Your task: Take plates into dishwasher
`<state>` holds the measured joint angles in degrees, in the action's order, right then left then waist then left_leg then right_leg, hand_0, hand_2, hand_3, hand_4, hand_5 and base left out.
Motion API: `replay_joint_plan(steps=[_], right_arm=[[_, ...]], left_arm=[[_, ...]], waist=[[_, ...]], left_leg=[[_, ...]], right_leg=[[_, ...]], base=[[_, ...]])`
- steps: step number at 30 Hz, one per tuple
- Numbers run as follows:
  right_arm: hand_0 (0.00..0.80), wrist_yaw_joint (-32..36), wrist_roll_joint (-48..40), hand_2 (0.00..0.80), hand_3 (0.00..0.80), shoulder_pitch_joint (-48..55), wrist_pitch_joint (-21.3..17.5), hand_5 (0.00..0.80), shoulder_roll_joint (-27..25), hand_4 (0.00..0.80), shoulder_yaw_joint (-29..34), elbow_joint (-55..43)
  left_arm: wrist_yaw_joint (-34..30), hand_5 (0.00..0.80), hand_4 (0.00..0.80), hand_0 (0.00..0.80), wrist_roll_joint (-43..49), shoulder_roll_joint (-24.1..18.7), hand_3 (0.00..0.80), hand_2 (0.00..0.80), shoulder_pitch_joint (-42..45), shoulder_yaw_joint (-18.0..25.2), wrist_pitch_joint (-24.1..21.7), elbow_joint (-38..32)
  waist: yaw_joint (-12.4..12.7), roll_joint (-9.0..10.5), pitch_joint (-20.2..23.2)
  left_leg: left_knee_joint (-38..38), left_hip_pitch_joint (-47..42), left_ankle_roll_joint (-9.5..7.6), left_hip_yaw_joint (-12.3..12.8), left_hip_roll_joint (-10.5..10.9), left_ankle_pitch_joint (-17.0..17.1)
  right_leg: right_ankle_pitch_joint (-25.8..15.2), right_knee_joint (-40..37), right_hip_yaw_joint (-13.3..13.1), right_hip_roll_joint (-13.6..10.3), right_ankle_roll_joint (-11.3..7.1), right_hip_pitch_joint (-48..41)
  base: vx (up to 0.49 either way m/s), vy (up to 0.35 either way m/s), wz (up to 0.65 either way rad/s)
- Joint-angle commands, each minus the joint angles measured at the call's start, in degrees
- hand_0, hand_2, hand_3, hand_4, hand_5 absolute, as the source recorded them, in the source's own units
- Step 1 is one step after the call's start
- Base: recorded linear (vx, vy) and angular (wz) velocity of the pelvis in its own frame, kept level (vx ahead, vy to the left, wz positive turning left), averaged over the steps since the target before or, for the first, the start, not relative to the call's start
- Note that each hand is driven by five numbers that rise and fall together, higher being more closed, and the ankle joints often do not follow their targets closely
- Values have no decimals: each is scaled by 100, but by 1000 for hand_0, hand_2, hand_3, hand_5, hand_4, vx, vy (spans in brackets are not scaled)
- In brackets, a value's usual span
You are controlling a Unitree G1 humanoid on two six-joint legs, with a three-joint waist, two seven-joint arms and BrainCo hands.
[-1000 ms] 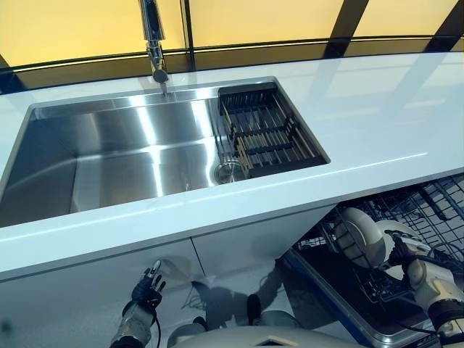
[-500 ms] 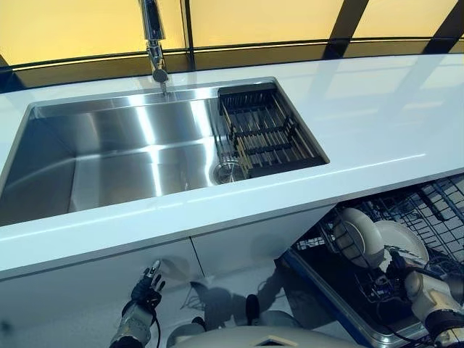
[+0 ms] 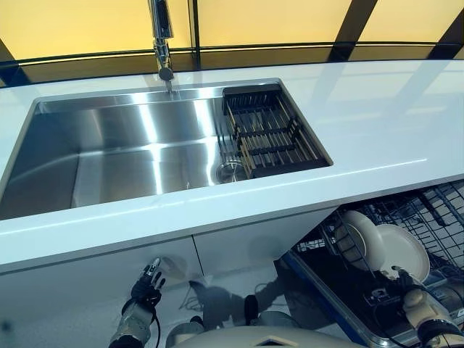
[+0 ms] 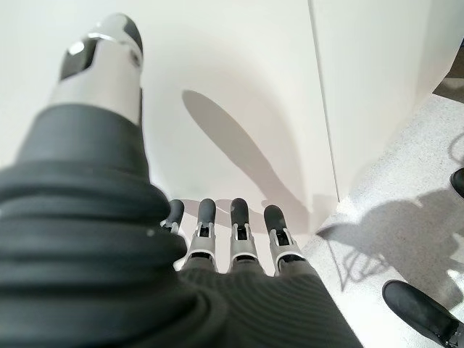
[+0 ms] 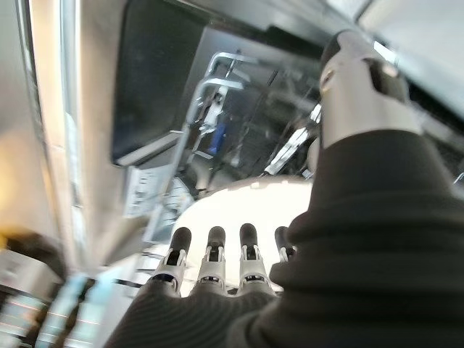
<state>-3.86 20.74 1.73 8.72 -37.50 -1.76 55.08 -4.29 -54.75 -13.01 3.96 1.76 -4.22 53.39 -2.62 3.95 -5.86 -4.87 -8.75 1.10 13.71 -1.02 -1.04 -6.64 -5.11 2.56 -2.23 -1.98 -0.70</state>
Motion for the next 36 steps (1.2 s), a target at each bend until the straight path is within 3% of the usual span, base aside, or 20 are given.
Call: replay_joint_plan(steps=[1,18,24,27,30,34,36], right_arm=[[0,-331,-213,0,0,-233,-93,0,-222,0,195,336],[0,-538,-285,0,0,22,-417,0,-188,0,329,-427],[0,-469,-344,0,0,118,-395,0,-256,0,487,-957],[0,-473,-504,0,0,191,-451,0,-241,0,561,-1180],[0,-474,-541,0,0,228,-444,0,-156,0,609,-1403],[0,-559,-815,0,0,102,-431,0,-70,0,565,-1522],[0,-653,-840,0,0,-22,-543,0,-30,0,494,-1375]], left_arm=[[-140,0,0,0,33,-49,0,0,-320,210,-170,116],[-138,0,0,0,167,61,0,0,-369,81,21,497],[-261,0,0,0,436,82,0,0,-343,27,93,566],[-245,0,0,0,638,33,0,0,-312,36,146,562],[-191,0,0,0,600,-96,0,0,-219,98,114,501],[-28,0,0,0,400,-277,0,0,-186,239,109,416],[83,0,0,0,314,-305,0,0,-191,383,84,464]], waist=[[-144,65,46],[-329,58,173],[-392,50,199],[-421,40,141],[-414,-1,44],[-230,-178,26],[-59,-205,86]], left_leg=[[466,226,-265,-173,258,-492],[418,265,-250,-119,273,-468],[322,278,-265,-108,344,-430],[277,259,-238,-83,346,-392],[199,225,-269,58,277,-333],[353,463,-322,279,93,-216],[567,703,-320,356,10,-239]], right_leg=[[335,280,116,25,-484,-35],[292,205,1,70,-466,1],[100,250,-30,-29,-602,171],[-98,290,58,-123,-737,366],[-97,896,291,-182,-835,559],[580,1955,731,-251,-640,389],[844,2205,793,-343,-555,80]], base=[[0,0,0],[-8,24,-1],[-23,94,-2],[-51,55,-11],[-134,26,-24],[-225,-19,-41],[-208,-123,-35]])
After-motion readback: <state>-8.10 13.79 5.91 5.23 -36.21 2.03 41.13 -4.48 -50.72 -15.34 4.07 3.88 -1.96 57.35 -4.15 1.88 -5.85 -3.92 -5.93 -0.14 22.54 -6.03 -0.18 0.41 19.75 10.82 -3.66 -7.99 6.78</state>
